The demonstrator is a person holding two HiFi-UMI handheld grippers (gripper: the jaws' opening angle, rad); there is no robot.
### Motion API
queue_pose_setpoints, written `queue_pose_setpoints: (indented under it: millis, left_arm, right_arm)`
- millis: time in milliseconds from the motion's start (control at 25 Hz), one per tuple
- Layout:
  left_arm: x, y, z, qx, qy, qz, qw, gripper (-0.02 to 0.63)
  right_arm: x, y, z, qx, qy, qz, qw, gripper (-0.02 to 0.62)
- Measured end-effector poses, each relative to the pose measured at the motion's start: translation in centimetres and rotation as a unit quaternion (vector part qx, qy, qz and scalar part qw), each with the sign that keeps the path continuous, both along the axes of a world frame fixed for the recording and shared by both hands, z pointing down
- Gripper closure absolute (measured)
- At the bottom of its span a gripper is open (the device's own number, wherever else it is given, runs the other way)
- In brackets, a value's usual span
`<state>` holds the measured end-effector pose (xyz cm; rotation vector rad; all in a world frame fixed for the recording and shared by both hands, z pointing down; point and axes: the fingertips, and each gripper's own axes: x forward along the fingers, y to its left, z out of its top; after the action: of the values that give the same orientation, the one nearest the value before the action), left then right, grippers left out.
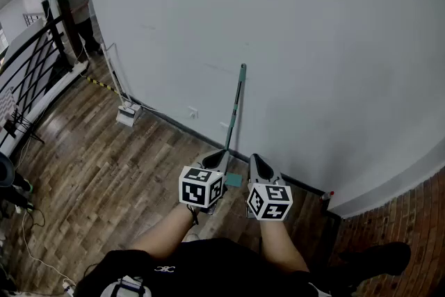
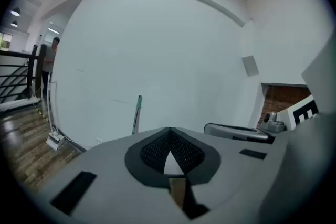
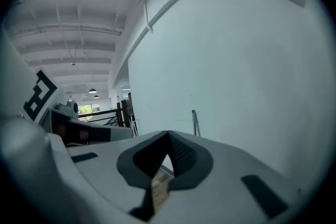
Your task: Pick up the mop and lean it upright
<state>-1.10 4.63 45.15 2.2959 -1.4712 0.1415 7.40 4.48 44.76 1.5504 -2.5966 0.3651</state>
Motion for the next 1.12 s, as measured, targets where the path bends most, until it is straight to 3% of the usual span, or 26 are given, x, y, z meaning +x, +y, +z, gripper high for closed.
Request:
queue_pose_setpoints:
  millis: [600,1120]
  left_arm:
    - [-4.6,-1.3,1.7,-0.015,0.014,-0.013,0.9997,0.609]
    - [-11.6,-3.8,3.6,-0.032,0.024,0.011,0.9991,0.609]
  right_arm:
    - [-4.8,-1.8,1.0,-0.01,0.012,-0.016,1.0,0.583]
    - [-10.8,-3.8,3.3,-0.026,0.026,0.023,0.999,0.583]
